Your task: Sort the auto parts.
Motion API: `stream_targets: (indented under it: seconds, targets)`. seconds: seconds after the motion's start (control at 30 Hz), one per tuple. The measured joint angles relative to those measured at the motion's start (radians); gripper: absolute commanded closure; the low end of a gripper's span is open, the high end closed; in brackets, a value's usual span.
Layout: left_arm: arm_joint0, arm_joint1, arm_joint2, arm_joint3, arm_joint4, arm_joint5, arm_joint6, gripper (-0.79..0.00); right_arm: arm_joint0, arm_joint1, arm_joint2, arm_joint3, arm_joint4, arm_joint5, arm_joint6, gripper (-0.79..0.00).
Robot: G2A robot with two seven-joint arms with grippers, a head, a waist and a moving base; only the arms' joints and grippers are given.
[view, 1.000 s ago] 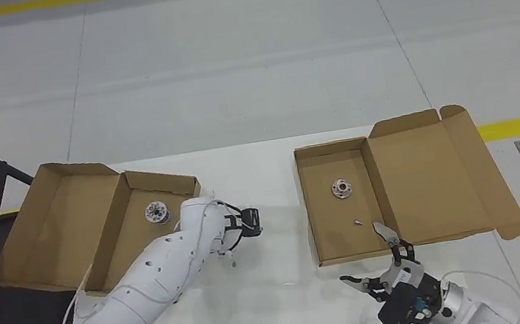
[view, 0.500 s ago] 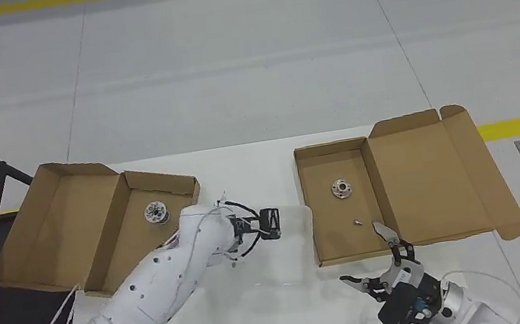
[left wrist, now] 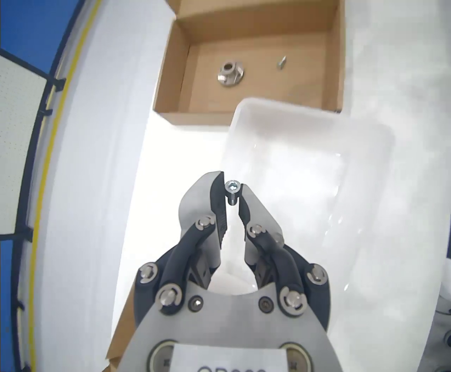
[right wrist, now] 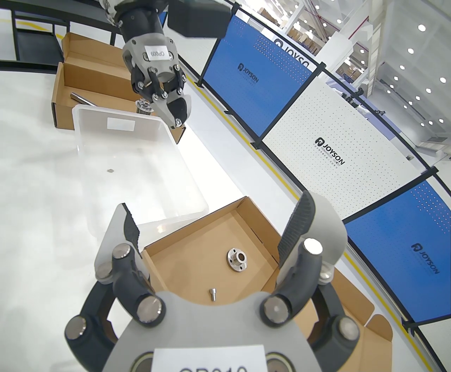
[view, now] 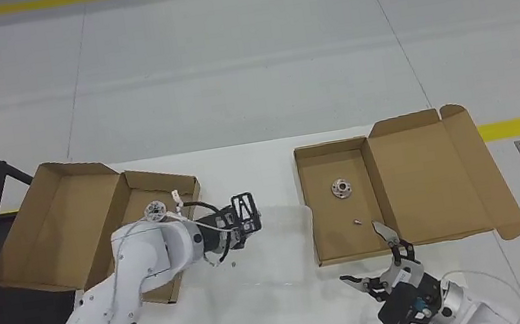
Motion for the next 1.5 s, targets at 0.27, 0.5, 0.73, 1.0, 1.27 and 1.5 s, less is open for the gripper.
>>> stream_targets:
  seconds: [0.27,0.5,0.73,1.0,1.27,1.5]
  targets:
    - [0.012,0.001,-0.024,0.035,-0.052,-0.016,0.099,0.0,0.002,-0.006,-0.009,-0.01,0.011,0.044,0.051,-0.785]
    - [-0.005,-0.012,0.006,0.024,-0.094,-0.023,0.092,0.0,-0.09,-0.009,0.07,-0.032,0.104,0.189,-0.108,-0.785]
    - [-0.188,-0.095,0.202,0.096,-0.216,0.012,-0.045,0.0,-0.246,-0.011,0.206,-0.048,0.23,0.301,-0.322,-0.785]
    - [-0.41,-0.271,0.478,0.341,-0.344,0.106,-0.099,0.0,-0.395,-0.02,0.322,-0.081,0.325,0.372,-0.471,-0.785]
    - [-0.5,-0.471,0.672,0.61,-0.33,0.194,-0.081,0.0,-0.458,-0.029,0.37,-0.112,0.329,0.376,-0.486,-0.785]
    - [-0.511,-0.612,0.749,0.818,-0.272,0.25,-0.059,0.0,-0.47,-0.036,0.381,-0.121,0.314,0.365,-0.48,-0.785]
